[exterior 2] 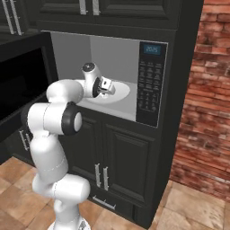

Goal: Place the microwavable item in the microwave. Then, close the microwave door and press the start button.

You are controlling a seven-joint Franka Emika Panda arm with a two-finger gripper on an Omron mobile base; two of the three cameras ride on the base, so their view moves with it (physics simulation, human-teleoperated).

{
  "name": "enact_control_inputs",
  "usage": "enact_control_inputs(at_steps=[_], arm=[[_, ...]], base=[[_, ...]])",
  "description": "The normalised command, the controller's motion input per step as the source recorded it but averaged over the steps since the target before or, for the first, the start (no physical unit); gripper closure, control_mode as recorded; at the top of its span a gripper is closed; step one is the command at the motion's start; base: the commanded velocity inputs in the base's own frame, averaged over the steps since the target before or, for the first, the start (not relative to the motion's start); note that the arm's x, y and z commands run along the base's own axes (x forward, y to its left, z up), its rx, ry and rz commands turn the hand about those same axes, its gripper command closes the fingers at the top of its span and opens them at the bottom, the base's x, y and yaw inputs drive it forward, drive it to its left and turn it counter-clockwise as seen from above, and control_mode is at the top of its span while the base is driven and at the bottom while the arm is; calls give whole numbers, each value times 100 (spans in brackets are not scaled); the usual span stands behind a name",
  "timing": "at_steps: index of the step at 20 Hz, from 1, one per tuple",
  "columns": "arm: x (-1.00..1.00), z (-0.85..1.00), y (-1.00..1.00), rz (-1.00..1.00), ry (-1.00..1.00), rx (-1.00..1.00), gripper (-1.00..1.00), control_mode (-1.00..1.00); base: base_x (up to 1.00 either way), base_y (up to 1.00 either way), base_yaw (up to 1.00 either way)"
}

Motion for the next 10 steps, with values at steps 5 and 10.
enact_control_inputs(at_steps=[5, 10], arm=[[4, -12, 0, 0, 0, 0, -100, -100], [-50, 19, 0, 0, -2, 0, -100, -100]], base=[[0, 0, 0], [0, 0, 0]])
